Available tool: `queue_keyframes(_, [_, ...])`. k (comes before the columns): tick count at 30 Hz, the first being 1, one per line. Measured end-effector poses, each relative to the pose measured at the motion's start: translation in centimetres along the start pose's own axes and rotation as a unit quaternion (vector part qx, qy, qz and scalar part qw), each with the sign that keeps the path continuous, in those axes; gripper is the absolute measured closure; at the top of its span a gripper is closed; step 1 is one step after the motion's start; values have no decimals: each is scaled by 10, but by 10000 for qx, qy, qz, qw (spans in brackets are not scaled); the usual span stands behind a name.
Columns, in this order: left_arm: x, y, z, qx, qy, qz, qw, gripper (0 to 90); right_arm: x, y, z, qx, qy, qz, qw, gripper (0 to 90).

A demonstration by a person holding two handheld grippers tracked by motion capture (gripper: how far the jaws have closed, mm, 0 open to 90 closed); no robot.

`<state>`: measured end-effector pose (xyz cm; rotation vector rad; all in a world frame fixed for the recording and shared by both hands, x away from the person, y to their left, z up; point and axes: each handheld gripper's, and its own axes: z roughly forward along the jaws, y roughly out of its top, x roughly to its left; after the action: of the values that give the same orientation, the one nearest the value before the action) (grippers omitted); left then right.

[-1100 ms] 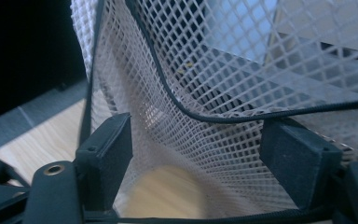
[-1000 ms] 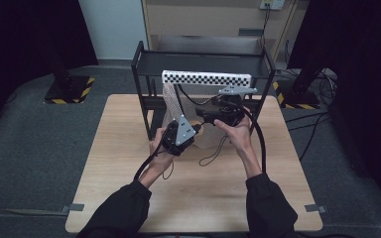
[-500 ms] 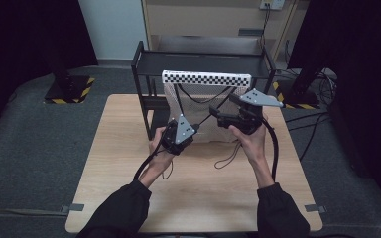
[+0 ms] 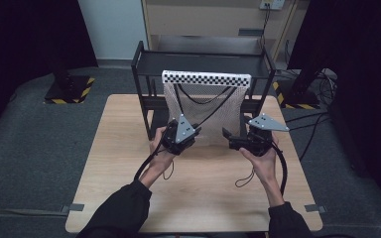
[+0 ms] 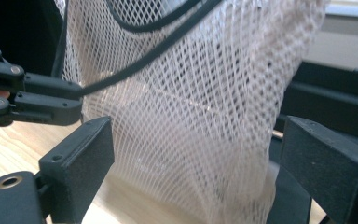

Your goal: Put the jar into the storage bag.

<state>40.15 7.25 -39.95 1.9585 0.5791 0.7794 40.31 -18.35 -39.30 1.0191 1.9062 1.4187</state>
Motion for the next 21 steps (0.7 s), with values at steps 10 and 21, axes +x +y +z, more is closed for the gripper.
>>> queue_keyframes(10, [-5,1,1,-2,-38,-3,10000,594,-7,-15,-4,79,-66,173,9998,91])
queue_keyframes(21, [-9,5,-9,-38,223,-71,9997,377,-8,-18,-12,56,-82,165,9998,77])
